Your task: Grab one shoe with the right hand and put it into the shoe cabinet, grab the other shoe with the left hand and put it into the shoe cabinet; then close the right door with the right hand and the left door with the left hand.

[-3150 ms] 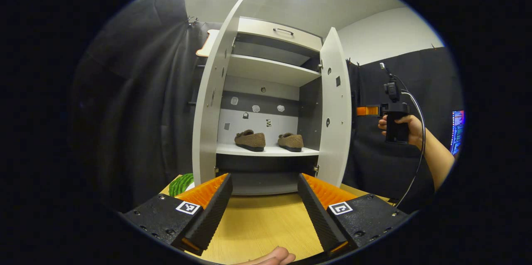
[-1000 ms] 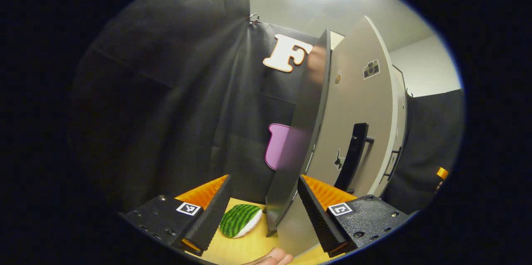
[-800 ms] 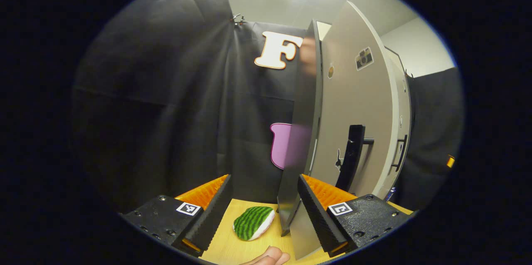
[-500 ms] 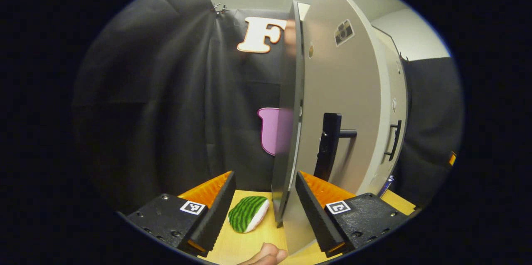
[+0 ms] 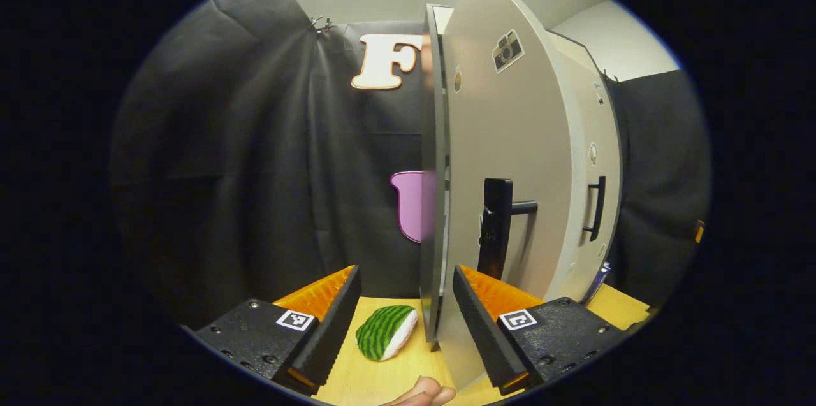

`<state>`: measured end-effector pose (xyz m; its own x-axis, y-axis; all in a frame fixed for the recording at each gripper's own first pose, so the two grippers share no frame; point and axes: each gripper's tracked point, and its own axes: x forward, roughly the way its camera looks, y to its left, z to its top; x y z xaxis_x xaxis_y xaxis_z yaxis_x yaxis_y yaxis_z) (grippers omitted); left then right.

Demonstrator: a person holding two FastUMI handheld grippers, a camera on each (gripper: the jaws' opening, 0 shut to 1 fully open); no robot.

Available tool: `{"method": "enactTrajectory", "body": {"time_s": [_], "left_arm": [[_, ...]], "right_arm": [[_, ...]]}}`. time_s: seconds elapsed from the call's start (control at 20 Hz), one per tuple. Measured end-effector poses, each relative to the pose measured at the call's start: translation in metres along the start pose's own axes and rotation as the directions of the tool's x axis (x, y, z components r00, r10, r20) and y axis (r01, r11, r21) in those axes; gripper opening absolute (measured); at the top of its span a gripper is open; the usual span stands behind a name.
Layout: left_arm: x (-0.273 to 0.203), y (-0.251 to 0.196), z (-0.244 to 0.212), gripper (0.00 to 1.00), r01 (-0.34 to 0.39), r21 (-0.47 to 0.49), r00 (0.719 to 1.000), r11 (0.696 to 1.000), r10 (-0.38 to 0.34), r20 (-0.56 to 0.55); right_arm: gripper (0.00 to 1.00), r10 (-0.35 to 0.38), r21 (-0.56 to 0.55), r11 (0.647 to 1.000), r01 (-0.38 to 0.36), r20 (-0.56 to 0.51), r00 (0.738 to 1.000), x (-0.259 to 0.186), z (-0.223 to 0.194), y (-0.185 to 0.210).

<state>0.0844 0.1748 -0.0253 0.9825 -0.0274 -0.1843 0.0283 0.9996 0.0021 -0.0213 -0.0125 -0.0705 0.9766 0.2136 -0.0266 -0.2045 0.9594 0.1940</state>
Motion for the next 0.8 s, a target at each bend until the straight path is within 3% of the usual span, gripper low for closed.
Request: {"method": "enactTrajectory", "body": {"time_s": [0.2,0.8], "left_arm": [[0.005,-0.022,0.0,0.9,0.047,-0.013,0.999,0.999,-0.047,-0.005],[0.024,-0.099,0.003,0.9,0.091,0.051,0.995,0.995,-0.093,0.027]], "right_arm": [[0.98,0.003,-0.002,1.0,-0.003,-0.023,1.0,0.003,-0.009,0.005],[0.98,-0.044,0.006,0.999,0.045,-0.063,0.997,0.015,-0.03,-0.017]]}}
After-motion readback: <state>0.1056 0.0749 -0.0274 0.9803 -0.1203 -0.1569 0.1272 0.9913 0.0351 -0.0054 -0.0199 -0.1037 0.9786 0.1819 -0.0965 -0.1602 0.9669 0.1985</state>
